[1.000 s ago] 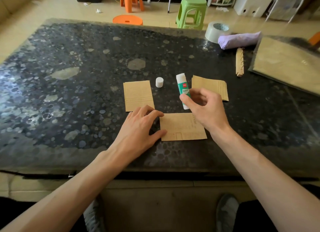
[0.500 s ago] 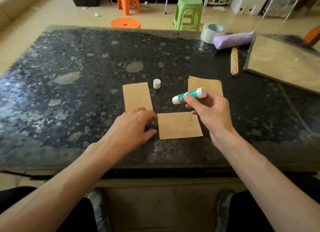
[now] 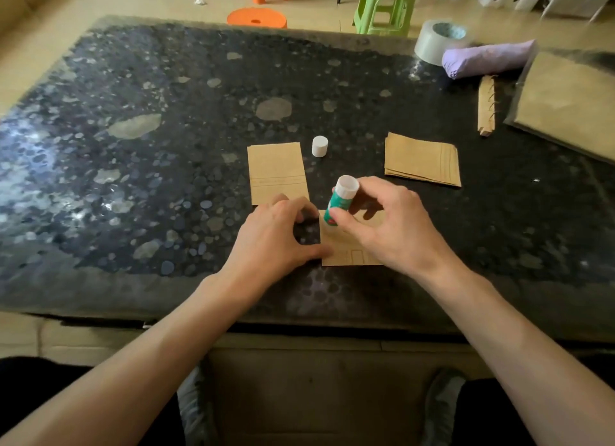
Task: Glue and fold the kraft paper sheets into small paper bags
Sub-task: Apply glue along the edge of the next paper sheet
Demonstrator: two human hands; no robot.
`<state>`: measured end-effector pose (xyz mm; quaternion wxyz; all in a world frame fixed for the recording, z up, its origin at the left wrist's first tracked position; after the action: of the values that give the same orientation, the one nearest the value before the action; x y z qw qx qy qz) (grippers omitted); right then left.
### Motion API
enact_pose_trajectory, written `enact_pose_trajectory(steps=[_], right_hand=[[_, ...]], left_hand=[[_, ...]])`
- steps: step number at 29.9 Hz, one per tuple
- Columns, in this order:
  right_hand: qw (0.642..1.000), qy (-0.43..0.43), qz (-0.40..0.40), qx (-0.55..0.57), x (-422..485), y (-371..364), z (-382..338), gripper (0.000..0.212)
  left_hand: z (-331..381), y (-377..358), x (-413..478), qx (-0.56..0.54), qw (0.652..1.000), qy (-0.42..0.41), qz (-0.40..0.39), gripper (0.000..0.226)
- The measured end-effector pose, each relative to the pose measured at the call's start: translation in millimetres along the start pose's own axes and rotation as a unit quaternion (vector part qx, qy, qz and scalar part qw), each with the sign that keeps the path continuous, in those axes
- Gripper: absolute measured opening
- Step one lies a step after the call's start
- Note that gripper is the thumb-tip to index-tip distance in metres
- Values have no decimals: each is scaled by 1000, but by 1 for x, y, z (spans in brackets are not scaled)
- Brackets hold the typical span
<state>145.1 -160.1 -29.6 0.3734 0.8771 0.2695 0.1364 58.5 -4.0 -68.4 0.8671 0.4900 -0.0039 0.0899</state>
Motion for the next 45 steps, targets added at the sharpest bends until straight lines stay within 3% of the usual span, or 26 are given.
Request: enact_pose_trajectory(steps=[10,18,31,38,45], right_hand=[[998,27,-53,-6,-4,-9,-3,32],[1000,14,-14,17,-5,-7,2,37],[999,10,-52,-9,-10,-13,2,28],[1000,16,-9,-17,-15,-11,0,34],[999,22,-34,-36,-14,-12,1,29]], left_hand=[[1,-1,-4,-10,1000,-17,-5,56],[-1,-3,-3,-6,1000,-26,-4,57],[0,-1,-3,-12,1000,-27,-1,56],[-1,-1,-3,-16,999,-32,-6,55],[-1,-1,-4,-17,999,-28,-2,54]])
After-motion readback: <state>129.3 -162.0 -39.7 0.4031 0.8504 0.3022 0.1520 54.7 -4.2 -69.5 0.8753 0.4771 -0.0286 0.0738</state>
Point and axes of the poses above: each hand's wrist, its own x-axis towards the middle knuckle, its own y-axis out of the back of the hand, z = x × y, the point moved 5 cm from there along x, towards the middle knuckle, and after that the axes turned 10 degrees about -y, right-handed, at the moved point
